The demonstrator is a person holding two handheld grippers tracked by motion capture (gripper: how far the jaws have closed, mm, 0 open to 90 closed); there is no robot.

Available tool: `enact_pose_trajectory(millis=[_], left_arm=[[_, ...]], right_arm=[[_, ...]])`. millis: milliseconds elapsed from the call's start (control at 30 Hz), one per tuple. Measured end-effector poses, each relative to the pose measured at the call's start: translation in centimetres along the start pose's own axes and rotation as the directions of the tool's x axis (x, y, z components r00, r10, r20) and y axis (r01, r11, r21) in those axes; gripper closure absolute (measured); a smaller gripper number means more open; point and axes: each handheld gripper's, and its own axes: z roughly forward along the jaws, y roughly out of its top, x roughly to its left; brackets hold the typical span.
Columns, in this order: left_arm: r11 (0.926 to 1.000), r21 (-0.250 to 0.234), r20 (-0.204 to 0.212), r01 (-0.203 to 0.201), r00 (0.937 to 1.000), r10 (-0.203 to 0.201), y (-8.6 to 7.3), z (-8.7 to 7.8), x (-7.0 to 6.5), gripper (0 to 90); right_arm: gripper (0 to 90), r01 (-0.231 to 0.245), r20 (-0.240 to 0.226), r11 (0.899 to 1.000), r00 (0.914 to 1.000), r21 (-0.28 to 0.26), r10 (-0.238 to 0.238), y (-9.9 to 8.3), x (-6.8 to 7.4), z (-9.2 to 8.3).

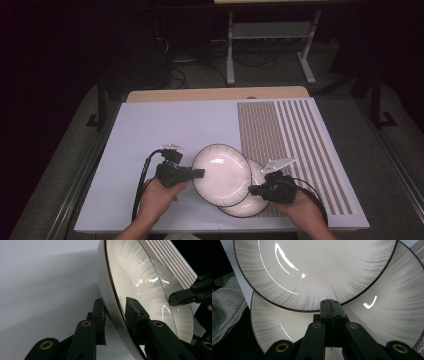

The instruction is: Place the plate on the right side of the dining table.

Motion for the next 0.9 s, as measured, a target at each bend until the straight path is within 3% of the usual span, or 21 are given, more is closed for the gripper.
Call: enact_pose_trajectory(millis=[167,267,433,500,667,700,767,833,900], left_arm=[[0.9960,-0.034,0.018,0.082,0.9965,-0.082,0.0,0.1,0.0,75.9],[0.9832,-0.041,0.057,0.178,0.9829,-0.175,-0.1,0.3,0.6,78.1],[0.9677,-0.040,0.094,0.249,0.9651,-0.244,-0.3,0.8,0.9,79.5],[0.9583,-0.048,0.110,0.282,0.9550,-0.275,-0.3,0.9,1.0,79.7],[0.9494,-0.067,0.132,0.307,0.9459,-0.296,-0.1,0.7,0.8,80.0],[0.9414,-0.078,0.146,0.328,0.9379,-0.315,-0.2,0.6,0.8,80.1],[0.9313,-0.095,0.162,0.352,0.9285,-0.334,-0.1,0.6,0.7,80.1],[0.9261,-0.112,0.167,0.360,0.9255,-0.340,-0.1,0.5,0.6,80.1],[0.9120,-0.137,0.178,0.387,0.9154,-0.361,-0.1,0.5,0.5,80.1]], right_arm=[[89.4,-0.006,0.012,1.000,0.9999,-0.010,0.006,-0.1,0.2,-0.1],[87.1,-0.026,0.023,0.999,0.9994,-0.034,0.027,-0.1,0.0,-0.3],[78.1,-0.075,0.049,0.992,0.9955,-0.104,0.081,-0.2,-0.5,-0.8],[73.2,-0.103,0.058,0.983,0.9919,-0.151,0.113,-0.2,-0.6,-1.1],[61.9,-0.161,0.077,0.961,0.9802,-0.225,0.183,-0.1,-0.7,-1.4],[61.7,-0.169,0.081,0.958,0.9779,-0.233,0.193,-0.1,-0.6,-1.4],[59.2,-0.187,0.098,0.950,0.9713,-0.250,0.217,0.0,-0.4,-1.3],[58.6,-0.207,0.114,0.941,0.9629,-0.266,0.245,0.1,-0.1,-1.2],[58.1,-0.224,0.118,0.930,0.9566,-0.291,0.267,0.1,0.1,-1.3]])
